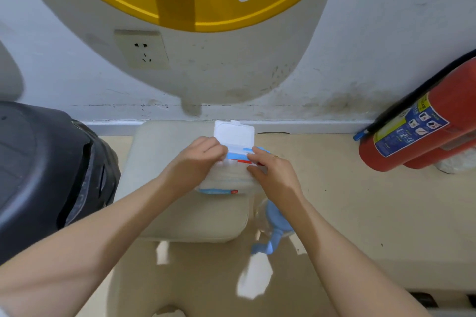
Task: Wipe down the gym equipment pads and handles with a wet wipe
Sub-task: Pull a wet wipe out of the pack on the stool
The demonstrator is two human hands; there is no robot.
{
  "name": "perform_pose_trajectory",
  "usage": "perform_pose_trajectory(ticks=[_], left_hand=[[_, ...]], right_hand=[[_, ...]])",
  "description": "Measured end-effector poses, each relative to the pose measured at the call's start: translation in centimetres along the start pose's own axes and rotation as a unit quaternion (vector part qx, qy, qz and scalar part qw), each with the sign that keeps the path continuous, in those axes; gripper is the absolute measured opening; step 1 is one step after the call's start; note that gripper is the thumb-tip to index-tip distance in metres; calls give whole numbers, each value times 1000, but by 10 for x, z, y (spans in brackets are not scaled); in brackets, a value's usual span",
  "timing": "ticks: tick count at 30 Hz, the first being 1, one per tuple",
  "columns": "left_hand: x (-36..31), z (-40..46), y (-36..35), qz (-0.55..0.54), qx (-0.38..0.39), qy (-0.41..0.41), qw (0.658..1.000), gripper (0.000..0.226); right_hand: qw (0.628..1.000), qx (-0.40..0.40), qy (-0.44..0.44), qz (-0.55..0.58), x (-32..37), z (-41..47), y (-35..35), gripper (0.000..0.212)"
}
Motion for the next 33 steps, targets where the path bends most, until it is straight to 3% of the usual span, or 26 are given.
perform_pose_trajectory(ticks=[3, 5, 7, 10, 16, 24, 26, 30, 33], left_hand=[[17, -21, 3, 9, 24, 16, 1000, 13], [22, -35, -1, -17, 64, 65, 996, 9], [24, -39, -4, -40, 64, 117, 990, 17], [21, -39, -4, -71, 37, 158, 984, 34], [21, -45, -7, -118, 26, 204, 972, 45], [19, -40, -9, -88, 40, 214, 972, 44], [18, -37, -7, -98, 41, 236, 966, 45], [15, -28, -8, -87, 49, 254, 962, 36], [17, -30, -9, -45, 59, 273, 959, 33]], right_hand=[[999, -11, 6, -44, 8, 0, 8, 27], [989, -39, 79, -116, 28, 1, 4, 21], [969, -11, 153, -193, 44, 4, -13, 14], [963, 67, 114, -235, 46, 8, -33, 22], [956, 63, 87, -273, 55, 14, -32, 22], [952, 68, 76, -289, 50, 16, -29, 18], [962, 57, 68, -259, 52, 16, -26, 16], [994, 25, 45, -96, 48, 14, -9, 13], [983, -8, -17, 180, 50, 10, 8, 22]])
Point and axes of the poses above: each hand's wrist, its own z-axis towards the middle knuckle, its own y-axis out of the back of the hand, x = y × z, the point moved 6 cm from there along z, towards the middle knuckle, and after that the axes turned 15 degrees about z, right-handed, at the moved point
